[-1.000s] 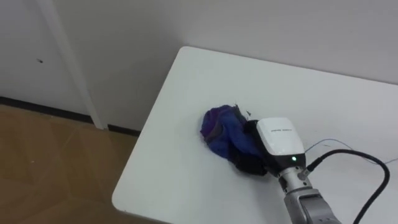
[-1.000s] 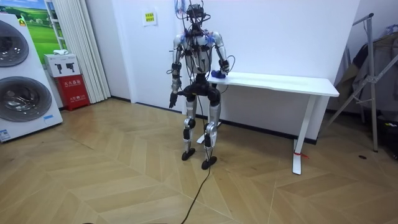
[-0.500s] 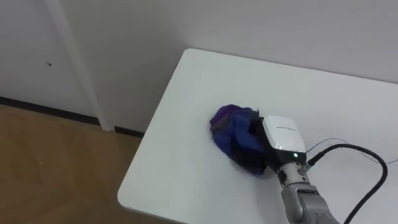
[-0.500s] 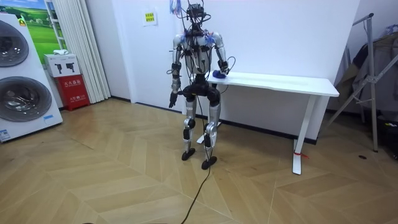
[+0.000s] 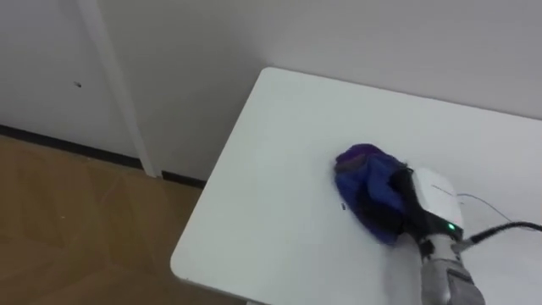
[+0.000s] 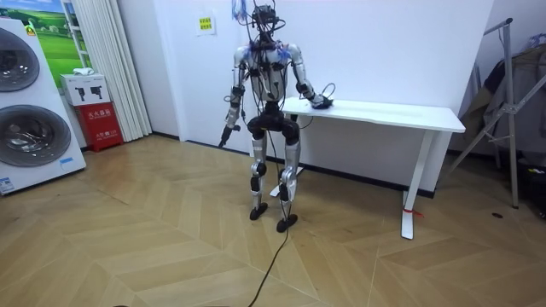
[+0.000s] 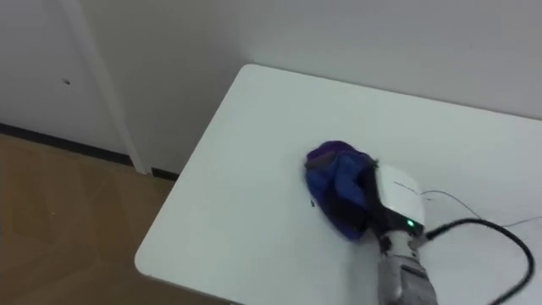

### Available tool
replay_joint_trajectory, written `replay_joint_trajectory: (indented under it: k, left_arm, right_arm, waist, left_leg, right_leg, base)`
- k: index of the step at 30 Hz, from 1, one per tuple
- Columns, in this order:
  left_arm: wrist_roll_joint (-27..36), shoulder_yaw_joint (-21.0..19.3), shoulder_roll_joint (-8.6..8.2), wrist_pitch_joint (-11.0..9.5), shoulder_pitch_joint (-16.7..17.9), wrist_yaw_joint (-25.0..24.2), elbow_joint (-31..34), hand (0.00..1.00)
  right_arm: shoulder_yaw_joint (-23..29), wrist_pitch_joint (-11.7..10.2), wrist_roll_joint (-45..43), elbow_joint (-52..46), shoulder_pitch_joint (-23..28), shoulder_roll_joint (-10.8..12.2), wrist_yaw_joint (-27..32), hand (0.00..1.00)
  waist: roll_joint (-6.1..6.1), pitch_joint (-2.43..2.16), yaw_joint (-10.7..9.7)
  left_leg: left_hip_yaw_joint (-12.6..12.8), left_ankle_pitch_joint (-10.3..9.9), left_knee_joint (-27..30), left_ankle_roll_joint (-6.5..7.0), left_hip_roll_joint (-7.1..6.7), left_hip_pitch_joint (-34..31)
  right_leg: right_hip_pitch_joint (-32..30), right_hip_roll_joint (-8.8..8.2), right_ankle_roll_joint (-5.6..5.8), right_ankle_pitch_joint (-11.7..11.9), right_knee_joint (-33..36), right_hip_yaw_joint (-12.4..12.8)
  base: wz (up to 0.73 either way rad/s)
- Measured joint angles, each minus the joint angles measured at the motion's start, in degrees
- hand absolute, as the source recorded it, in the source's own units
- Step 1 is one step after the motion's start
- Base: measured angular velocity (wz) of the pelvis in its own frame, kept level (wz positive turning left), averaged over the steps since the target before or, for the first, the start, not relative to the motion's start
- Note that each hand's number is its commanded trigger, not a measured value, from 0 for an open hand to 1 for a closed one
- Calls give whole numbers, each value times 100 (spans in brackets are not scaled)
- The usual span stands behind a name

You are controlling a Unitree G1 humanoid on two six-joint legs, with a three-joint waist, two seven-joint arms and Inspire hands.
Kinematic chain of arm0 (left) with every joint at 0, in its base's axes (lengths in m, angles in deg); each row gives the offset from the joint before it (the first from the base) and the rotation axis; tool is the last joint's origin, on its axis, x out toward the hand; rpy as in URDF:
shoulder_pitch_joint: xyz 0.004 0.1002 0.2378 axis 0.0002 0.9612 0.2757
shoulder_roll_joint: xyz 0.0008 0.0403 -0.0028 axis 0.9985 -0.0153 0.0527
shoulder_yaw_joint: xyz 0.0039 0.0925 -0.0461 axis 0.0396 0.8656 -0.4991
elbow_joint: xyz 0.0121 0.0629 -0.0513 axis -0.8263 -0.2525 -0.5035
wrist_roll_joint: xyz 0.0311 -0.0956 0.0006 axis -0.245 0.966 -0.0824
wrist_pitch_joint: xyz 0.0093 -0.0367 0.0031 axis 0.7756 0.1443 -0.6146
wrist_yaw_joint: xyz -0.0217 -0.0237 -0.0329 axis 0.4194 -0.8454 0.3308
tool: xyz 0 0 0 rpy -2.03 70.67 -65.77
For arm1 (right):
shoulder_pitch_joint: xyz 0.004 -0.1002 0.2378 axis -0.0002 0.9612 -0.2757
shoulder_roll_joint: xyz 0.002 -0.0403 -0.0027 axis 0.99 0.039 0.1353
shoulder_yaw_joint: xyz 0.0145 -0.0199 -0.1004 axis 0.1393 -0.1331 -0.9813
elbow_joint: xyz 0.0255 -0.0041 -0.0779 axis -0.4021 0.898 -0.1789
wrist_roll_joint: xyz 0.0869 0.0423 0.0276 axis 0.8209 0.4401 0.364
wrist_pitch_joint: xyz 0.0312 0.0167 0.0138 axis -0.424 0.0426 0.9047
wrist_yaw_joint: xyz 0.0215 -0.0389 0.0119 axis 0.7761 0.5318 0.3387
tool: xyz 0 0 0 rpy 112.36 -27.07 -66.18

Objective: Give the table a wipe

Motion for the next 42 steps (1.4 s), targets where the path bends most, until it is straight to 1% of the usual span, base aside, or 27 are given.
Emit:
replay_joint_trajectory:
  k: [2,4,7,8,12,15,16,18,20,21,23,24,25,26,27,28,29,30,31,32,34,36,37,38,39,41,42]
  left_arm:
    - [-50,-133,64,-4,76,4,20,0]
    - [-46,-211,74,-10,94,-23,25,0]
    - [-39,-234,69,-15,69,-57,26,0]
    - [-39,-236,69,-15,-1,-57,26,0]
    - [-38,-245,69,-15,-48,-54,26,0]
    - [-39,-241,53,-2,-44,-43,26,0]
    - [-41,-228,40,0,-48,-42,27,0]
    - [-39,-144,41,0,-44,-33,25,0]
    - [-37,122,44,4,-55,-8,-24,0]
    - [-29,207,45,4,-73,1,-50,0]
    - [8,483,20,19,-194,11,-251,0]
    - [9,526,7,22,-225,9,-285,0]
    - [16,590,-21,40,-260,10,-287,0]
    - [80,685,-23,55,-311,11,-297,0]
    - [93,722,-31,56,-341,11,-310,0]
    - [112,787,-65,60,-358,-3,-309,0]
    - [131,855,-74,69,-364,-44,-269,0]
    - [129,873,-72,79,-362,-61,-245,0]
    - [129,885,-71,128,-364,-99,-173,0]
    - [126,885,-81,152,-334,-154,-91,0]
    - [129,876,-102,186,-210,-189,29,0]
    - [173,871,-92,197,-104,-254,68,0]
    - [198,867,-70,203,-66,-287,68,0]
    - [222,853,-46,203,-34,-289,75,0]
    - [222,832,-41,203,-26,-288,83,0]
    - [209,726,-39,174,-30,-288,92,0]
    - [211,690,-40,171,-34,-288,88,0]
  right_arm:
    - [474,-115,26,590,1,-232,137,100]
    - [739,-115,80,988,3,-352,219,100]
    - [1024,-111,100,1289,69,-505,233,100]
    - [1112,-111,108,1303,136,-542,233,100]
    - [1186,-82,201,1355,179,-589,232,100]
    - [1211,-24,153,1363,173,-585,215,100]
    - [1202,41,47,1330,158,-586,202,100]
    - [1075,263,17,1206,118,-569,176,100]
    - [830,683,-22,930,5,-538,48,100]
    - [750,799,-34,850,-22,-531,12,100]
    - [373,1300,-226,463,-138,-490,-255,100]
    - [278,1397,-285,312,-142,-476,-359,100]
    - [37,1564,-463,52,-201,-445,-553,100]
    - [-247,1678,-533,-136,-384,-368,-767,100]
    - [-380,1715,-610,-195,-515,-319,-883,100]
    - [-729,1764,-725,-271,-776,-302,-1101,100]
    - [-998,1802,-889,-448,-966,-301,-1369,100]
    - [-1131,1808,-983,-529,-1052,-300,-1483,100]
    - [-1306,1810,-1056,-609,-1197,-306,-1683,100]
    - [-1357,1791,-1063,-601,-1324,-322,-1831,100]
    - [-1354,1788,-1081,-539,-1434,-357,-1945,100]
    - [-1352,1706,-924,-302,-1519,-484,-1886,100]
    - [-1328,1588,-733,-134,-1507,-584,-1774,100]
    - [-1230,1479,-547,-7,-1440,-606,-1679,100]
    - [-1180,1422,-445,71,-1398,-606,-1614,100]
    - [-936,1152,-128,275,-1253,-604,-1379,100]
    - [-886,1076,-38,357,-1219,-602,-1308,100]
  waist:
    - [-18,-40,-152]
    - [-30,-58,-215]
    - [-37,-73,-267]
    - [-38,-74,-294]
    - [-42,-82,-375]
    - [-34,-123,-367]
    - [-32,-127,-356]
    - [-29,-126,-319]
    - [1,-119,-128]
    - [-1,-115,-87]
    - [5,-100,46]
    - [8,-97,120]
    - [8,-86,223]
    - [-12,-15,254]
    - [-11,33,281]
    - [0,59,388]
    - [-2,81,492]
    - [-19,105,514]
    - [-53,125,551]
    - [-64,136,597]
    - [-58,135,682]
    - [-65,131,723]
    - [-73,129,716]
    - [-83,125,708]
    - [-87,119,697]
    - [-91,101,679]
    - [-83,96,675]
  left_leg:
    - [-5,-20,21,46,-9,50]
    - [-23,-36,4,82,-12,139]
    - [-13,-54,6,110,-20,210]
    - [-20,-55,22,113,-20,197]
    - [-19,-58,40,116,-23,194]
    - [51,-57,48,116,-11,208]
    - [49,-57,50,116,-10,210]
    - [64,-57,46,116,-9,219]
    - [186,-61,27,110,13,254]
    - [217,-61,24,109,19,253]
    - [345,-60,17,93,47,237]
    - [406,-56,6,84,65,229]
    - [470,-51,14,51,110,180]
    - [481,-31,13,13,113,161]
    - [470,-34,13,-20,120,155]
    - [414,-28,13,-35,125,93]
    - [293,-13,17,-36,122,7]
    - [218,-2,26,-31,117,-37]
    - [125,30,37,-64,117,-125]
    - [48,64,31,-48,119,-157]
    - [-83,69,34,-52,110,-206]
    - [-189,82,35,-53,98,-224]
    - [-237,84,35,-52,88,-212]
    - [-275,82,40,-50,85,-185]
    - [-314,81,43,-48,79,-186]
    - [-385,82,49,-43,44,-181]
    - [-388,79,51,-36,38,-152]
  right_leg:
    - [56,-8,65,63,0,5]
    - [138,-8,66,95,1,22]
    - [180,-4,74,128,3,165]
    - [174,-4,77,145,6,159]
    - [172,-2,80,152,9,155]
    - [177,0,79,153,10,133]
    - [178,0,79,153,11,125]
    - [174,1,79,154,10,156]
    - [148,6,79,154,5,166]
    - [132,9,79,154,5,169]
    - [54,25,79,154,7,190]
    - [35,34,79,154,6,215]
    - [-17,68,38,179,8,235]
    - [-52,103,11,197,21,240]
    - [-65,117,3,201,22,237]
    - [-153,150,-32,222,21,248]
    - [-245,181,-79,250,14,214]
    - [-265,190,-87,255,10,173]
    - [-316,203,-90,257,13,106]
    - [-325,213,-90,256,6,53]
    - [-319,219,-93,254,0,-21]
    - [-294,224,-92,254,-3,-85]
    - [-246,220,-93,254,-5,-157]
    - [-226,219,-92,254,-7,-166]
    - [-219,218,-92,254,-6,-175]
    - [-181,197,-91,253,-9,-204]
    - [-152,191,-90,253,-11,-196]
  base:
    - [0]
    - [-5]
    - [-7]
    - [0]
    - [-1]
    - [-5]
    - [-6]
    - [-13]
    - [-32]
    - [-36]
    - [-36]
    - [-40]
    - [-30]
    - [-21]
    - [-16]
    - [-21]
    - [-14]
    - [17]
    - [38]
    - [40]
    - [35]
    - [33]
    - [38]
    - [36]
    - [28]
    - [19]
    - [13]
